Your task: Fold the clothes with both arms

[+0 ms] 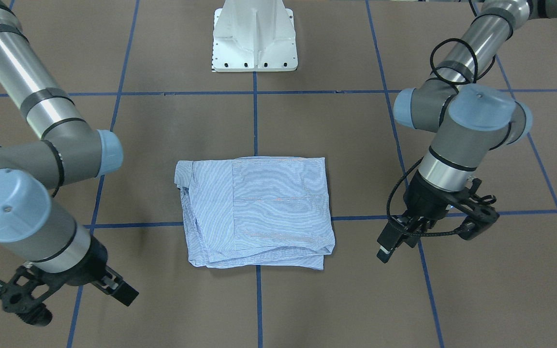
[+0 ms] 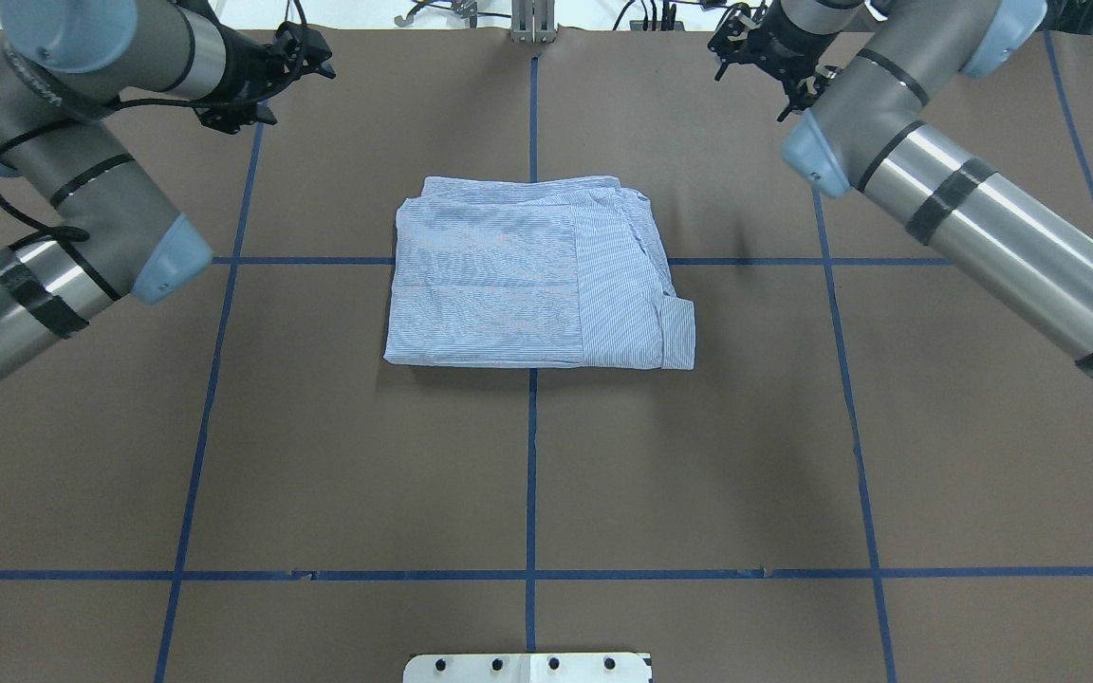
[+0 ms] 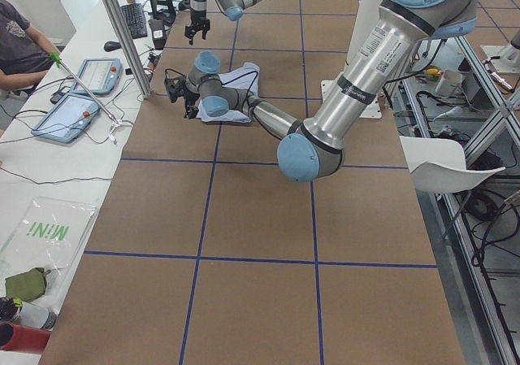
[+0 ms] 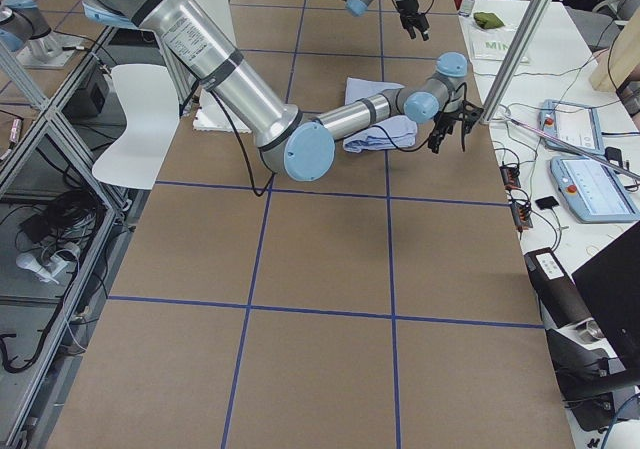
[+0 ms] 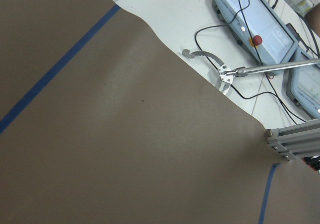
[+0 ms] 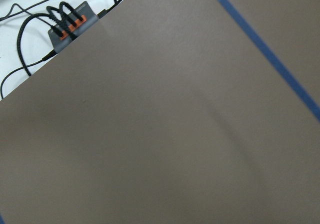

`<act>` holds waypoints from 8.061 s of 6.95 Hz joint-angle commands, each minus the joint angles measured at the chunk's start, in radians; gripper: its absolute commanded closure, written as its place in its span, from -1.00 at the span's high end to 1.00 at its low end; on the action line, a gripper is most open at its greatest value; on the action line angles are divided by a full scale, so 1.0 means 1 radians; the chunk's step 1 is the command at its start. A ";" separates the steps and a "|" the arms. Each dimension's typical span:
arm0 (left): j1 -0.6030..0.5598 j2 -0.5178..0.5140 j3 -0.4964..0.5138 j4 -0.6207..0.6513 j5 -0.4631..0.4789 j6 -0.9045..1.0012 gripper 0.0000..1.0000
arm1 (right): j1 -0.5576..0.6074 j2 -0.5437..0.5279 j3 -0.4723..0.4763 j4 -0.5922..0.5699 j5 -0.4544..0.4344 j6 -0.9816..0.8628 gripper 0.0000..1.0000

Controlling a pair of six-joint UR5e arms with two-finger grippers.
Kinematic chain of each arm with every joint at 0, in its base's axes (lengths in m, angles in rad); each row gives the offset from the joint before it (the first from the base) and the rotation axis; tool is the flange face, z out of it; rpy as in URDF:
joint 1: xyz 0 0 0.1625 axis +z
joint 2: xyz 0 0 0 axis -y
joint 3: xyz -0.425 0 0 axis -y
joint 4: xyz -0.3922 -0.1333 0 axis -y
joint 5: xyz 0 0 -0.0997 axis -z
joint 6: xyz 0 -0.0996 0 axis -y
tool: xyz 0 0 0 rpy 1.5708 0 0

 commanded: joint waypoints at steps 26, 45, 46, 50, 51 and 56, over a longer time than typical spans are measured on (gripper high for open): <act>-0.600 0.494 -0.191 0.390 -0.438 1.431 1.00 | 0.430 -0.738 0.514 -0.375 0.213 -1.282 1.00; -0.596 0.518 -0.181 0.385 -0.474 1.436 1.00 | 0.433 -0.723 0.490 -0.371 0.189 -1.358 1.00; -0.594 0.518 -0.181 0.385 -0.468 1.436 1.00 | 0.431 -0.726 0.490 -0.375 0.188 -1.375 1.00; -0.594 0.518 -0.182 0.385 -0.470 1.434 1.00 | 0.431 -0.731 0.480 -0.371 0.202 -1.372 1.00; -0.594 0.518 -0.184 0.385 -0.470 1.434 1.00 | 0.431 -0.731 0.476 -0.371 0.206 -1.369 1.00; -0.591 0.516 -0.184 0.385 -0.470 1.436 1.00 | 0.430 -0.723 0.476 -0.369 0.222 -1.358 1.00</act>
